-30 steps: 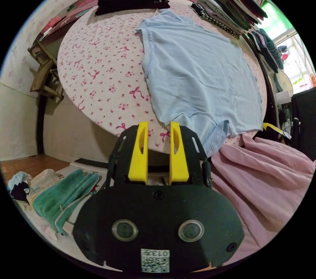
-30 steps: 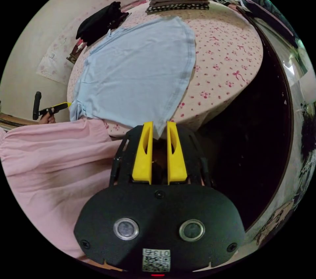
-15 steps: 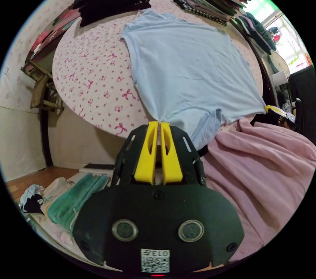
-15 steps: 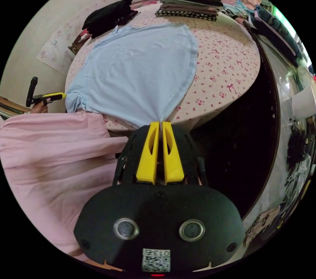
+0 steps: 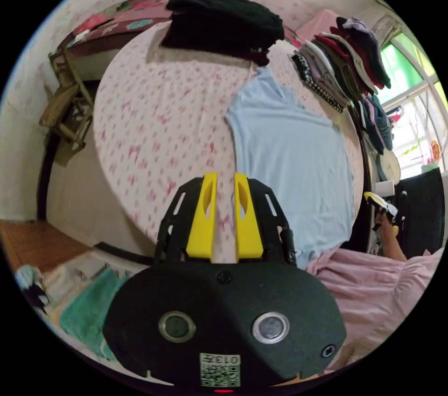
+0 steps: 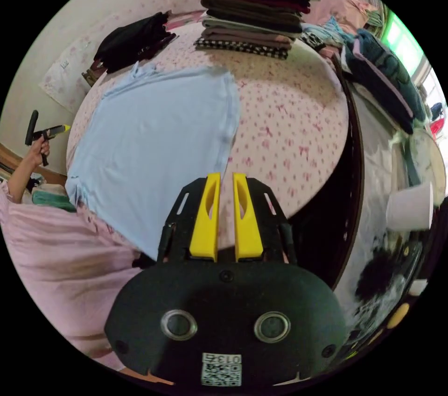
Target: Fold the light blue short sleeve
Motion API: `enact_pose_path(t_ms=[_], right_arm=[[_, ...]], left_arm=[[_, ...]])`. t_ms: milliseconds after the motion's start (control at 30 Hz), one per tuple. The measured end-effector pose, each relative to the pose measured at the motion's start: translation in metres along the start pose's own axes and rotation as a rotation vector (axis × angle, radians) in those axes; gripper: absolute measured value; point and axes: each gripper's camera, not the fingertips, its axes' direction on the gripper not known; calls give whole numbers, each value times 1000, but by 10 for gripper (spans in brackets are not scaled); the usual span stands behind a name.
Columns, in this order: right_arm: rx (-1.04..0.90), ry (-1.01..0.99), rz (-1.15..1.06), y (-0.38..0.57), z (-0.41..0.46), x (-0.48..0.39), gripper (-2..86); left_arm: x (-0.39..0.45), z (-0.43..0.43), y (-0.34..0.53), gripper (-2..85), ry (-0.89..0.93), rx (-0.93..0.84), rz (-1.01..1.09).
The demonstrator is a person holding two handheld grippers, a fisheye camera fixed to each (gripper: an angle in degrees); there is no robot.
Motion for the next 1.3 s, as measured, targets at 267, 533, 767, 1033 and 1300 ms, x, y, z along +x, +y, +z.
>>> enact_pose_path(t_ms=[267, 533, 767, 1033, 1300], right_arm=[[143, -169, -242, -221, 60, -64, 59], [26, -292, -520, -366, 151, -191, 70], [-117, -233, -651, -421, 234, -266, 53], [48, -196, -533, -419, 234, -239, 30], [132, -196, -546, -438, 243, -253, 40]], left_arm=[[72, 55, -167, 89, -116, -14, 279], [81, 100, -216, 76, -147, -107, 310], [83, 102, -211, 8, -205, -96, 391], [62, 99, -185, 6, -242, 4, 331], [31, 54, -146, 31, -185, 138, 232]])
